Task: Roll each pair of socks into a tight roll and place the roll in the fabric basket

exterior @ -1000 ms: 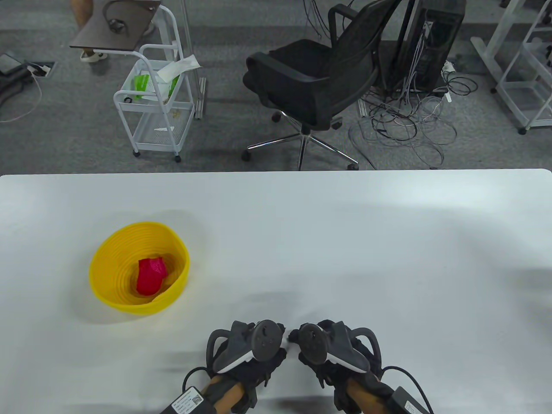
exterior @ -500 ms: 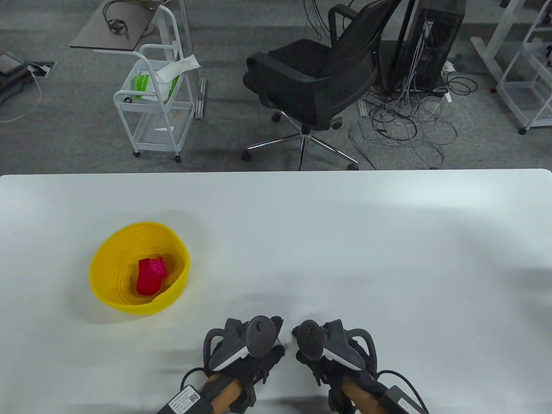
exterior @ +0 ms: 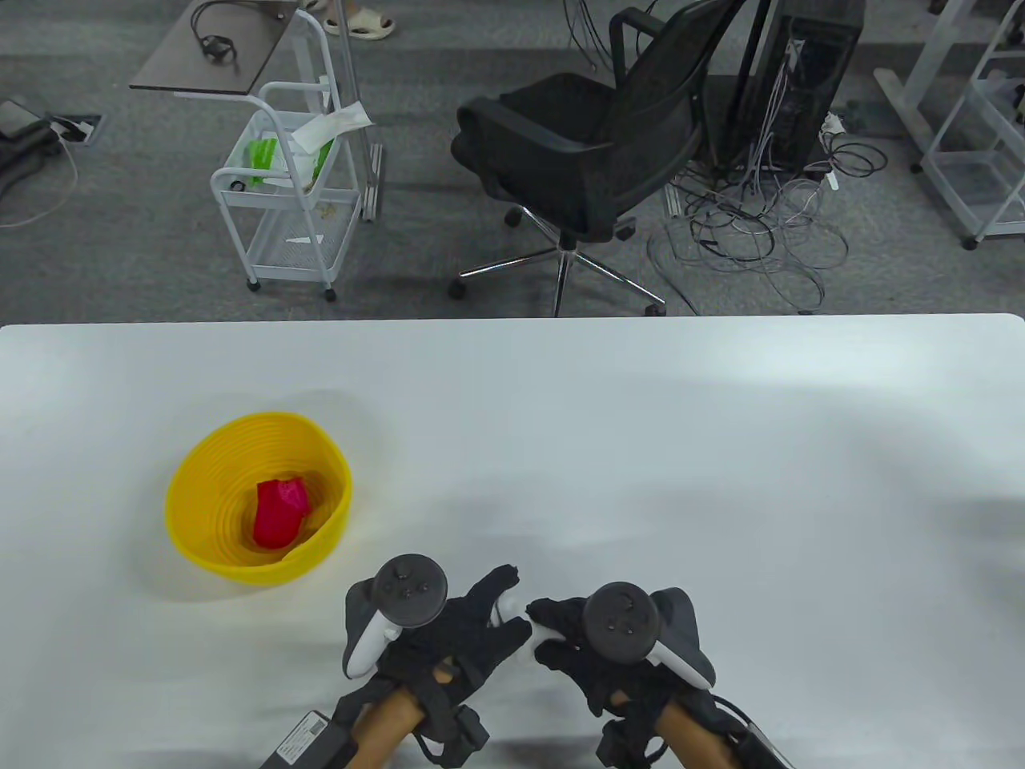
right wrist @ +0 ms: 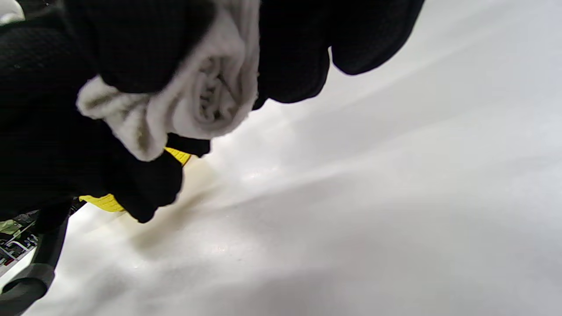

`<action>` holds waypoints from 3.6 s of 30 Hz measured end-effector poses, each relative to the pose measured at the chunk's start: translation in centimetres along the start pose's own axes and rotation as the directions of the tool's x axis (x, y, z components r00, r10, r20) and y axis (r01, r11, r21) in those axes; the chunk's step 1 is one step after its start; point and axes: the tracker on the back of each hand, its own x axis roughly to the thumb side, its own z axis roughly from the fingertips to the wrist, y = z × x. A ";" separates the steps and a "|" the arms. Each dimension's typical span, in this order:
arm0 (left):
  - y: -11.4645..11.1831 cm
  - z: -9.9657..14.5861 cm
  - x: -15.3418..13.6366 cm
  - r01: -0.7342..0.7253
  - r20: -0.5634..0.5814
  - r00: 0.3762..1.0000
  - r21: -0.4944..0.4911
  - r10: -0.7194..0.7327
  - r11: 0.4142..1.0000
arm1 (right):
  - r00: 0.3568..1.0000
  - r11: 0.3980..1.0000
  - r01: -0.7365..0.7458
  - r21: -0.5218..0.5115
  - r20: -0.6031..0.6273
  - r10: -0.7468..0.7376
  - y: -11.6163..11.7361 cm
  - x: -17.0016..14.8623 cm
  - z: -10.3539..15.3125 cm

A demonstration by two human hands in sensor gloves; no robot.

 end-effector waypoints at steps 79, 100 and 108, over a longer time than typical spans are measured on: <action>-1.7 2.3 3.8 0.367 0.101 0.903 0.324 -0.418 0.872 | 0.981 0.988 0.157 -0.002 -0.116 -0.157 0.0 0.0 -0.4; 0.4 3.9 5.4 0.252 0.088 0.937 0.500 -0.337 0.828 | 0.957 0.989 0.145 -0.038 -0.248 -0.150 0.4 -0.5 -0.5; 0.6 4.0 5.0 0.150 0.166 0.953 0.469 -0.253 0.871 | 0.821 0.863 0.496 0.099 -0.376 -0.429 1.0 -2.5 -1.0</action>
